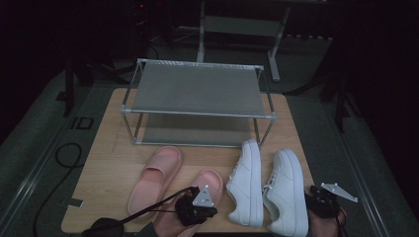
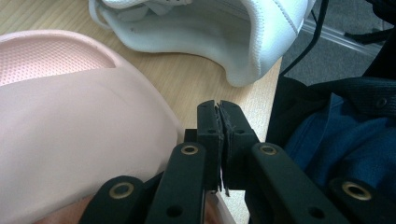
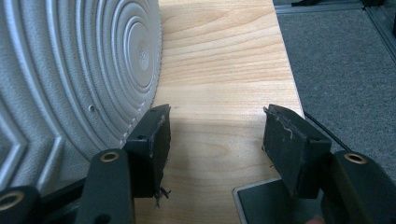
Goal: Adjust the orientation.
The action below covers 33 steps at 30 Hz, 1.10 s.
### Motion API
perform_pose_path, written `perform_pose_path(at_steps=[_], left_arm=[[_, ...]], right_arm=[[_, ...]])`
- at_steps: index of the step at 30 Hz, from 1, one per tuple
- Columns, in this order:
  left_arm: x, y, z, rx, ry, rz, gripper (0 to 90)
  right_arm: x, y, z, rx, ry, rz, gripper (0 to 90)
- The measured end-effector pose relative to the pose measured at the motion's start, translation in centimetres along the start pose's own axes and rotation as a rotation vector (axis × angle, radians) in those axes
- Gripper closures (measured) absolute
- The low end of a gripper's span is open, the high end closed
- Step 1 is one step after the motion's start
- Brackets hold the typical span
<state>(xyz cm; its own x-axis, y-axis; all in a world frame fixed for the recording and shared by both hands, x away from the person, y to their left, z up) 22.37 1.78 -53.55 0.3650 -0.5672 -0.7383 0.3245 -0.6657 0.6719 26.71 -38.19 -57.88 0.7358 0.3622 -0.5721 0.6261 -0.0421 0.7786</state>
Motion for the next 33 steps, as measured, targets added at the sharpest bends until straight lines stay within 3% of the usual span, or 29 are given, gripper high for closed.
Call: perform_pose_path(at_steps=[12,18,23,27,33], left_arm=[[-0.1,-0.2,-2.0,0.022,0.015,0.0,88.7],[-0.1,-0.4,-3.1,0.011,0.045,0.001,88.7],[0.0,-0.4,-4.4,0.008,0.042,0.001,88.7],[0.2,-0.3,-4.8,0.002,0.018,0.008,89.2],[0.3,-0.3,-5.3,-0.002,0.018,0.01,89.3]], right_arm=[[0.0,0.0,0.0,-0.001,0.0,0.0,40.7],[0.0,0.0,0.0,-0.001,0.0,0.0,40.8],[0.0,0.0,0.0,0.0,0.0,0.001,40.8],[0.0,0.0,0.0,0.0,0.0,0.001,40.7],[0.0,0.0,0.0,0.0,0.0,0.001,40.8]])
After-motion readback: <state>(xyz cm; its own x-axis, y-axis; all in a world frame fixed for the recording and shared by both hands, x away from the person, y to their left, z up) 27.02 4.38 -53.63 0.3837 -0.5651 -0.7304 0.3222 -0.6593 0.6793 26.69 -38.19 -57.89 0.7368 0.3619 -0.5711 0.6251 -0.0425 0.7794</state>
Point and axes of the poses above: each handheld gripper's, and its own axes: x roughly forward along the jaws, y roughly out of its top, z roughly to its right, the point moved 3 cm from there along x, roughly forward along the jaws, and after that the axes turned 12 degrees about y, right-handed, at the moved point
